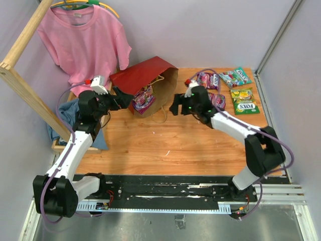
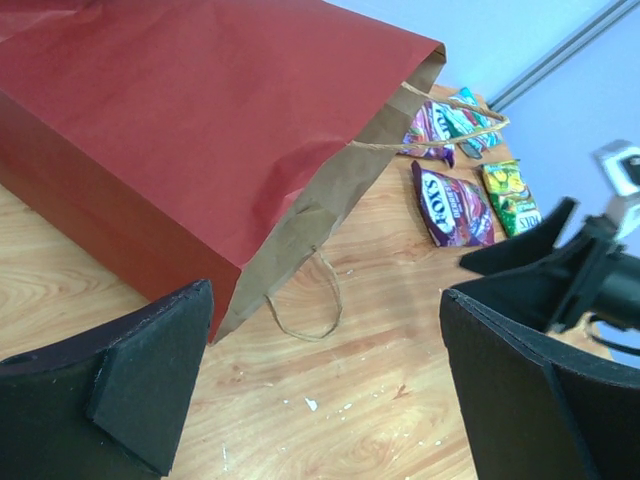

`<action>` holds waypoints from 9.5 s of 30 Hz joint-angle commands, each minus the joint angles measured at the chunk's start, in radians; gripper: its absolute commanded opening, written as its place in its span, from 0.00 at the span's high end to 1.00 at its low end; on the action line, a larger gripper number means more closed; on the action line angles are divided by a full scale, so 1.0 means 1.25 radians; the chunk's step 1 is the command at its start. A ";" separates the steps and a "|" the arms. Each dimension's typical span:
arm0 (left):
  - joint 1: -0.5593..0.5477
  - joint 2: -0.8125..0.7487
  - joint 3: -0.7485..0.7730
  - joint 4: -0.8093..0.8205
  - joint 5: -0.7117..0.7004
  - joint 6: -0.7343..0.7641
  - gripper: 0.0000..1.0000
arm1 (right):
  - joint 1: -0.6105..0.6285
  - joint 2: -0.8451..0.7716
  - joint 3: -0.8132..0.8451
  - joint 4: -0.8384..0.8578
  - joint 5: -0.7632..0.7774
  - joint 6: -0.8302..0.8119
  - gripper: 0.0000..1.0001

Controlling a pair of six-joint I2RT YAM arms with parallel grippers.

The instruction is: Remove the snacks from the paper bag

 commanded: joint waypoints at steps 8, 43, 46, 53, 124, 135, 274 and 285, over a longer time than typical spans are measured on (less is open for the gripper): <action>0.007 -0.049 0.013 0.028 0.031 -0.023 0.00 | 0.119 0.394 0.381 0.045 -0.061 0.104 0.35; 0.007 -0.036 0.001 0.059 0.056 -0.036 0.00 | 0.102 0.454 0.163 0.513 -0.067 0.362 0.43; 0.007 -0.037 0.001 0.058 0.054 -0.037 0.00 | 0.102 0.460 0.180 0.523 -0.061 0.373 0.44; 0.007 -0.041 0.001 0.049 0.049 -0.028 0.00 | 0.100 0.525 0.293 0.456 -0.037 0.391 0.51; 0.007 -0.025 0.004 0.026 0.014 0.001 0.00 | 0.094 0.445 0.199 0.513 0.056 0.464 0.99; 0.007 -0.036 0.012 0.001 -0.012 0.016 0.00 | 0.043 0.152 -0.097 0.502 -0.041 0.452 0.99; -0.348 -0.069 -0.116 -0.042 -0.186 0.006 0.08 | -0.575 -0.184 -0.335 -0.400 0.277 0.377 0.28; -0.348 -0.043 -0.078 -0.061 -0.163 -0.010 0.08 | -0.667 0.005 -0.121 -0.632 0.337 0.608 0.28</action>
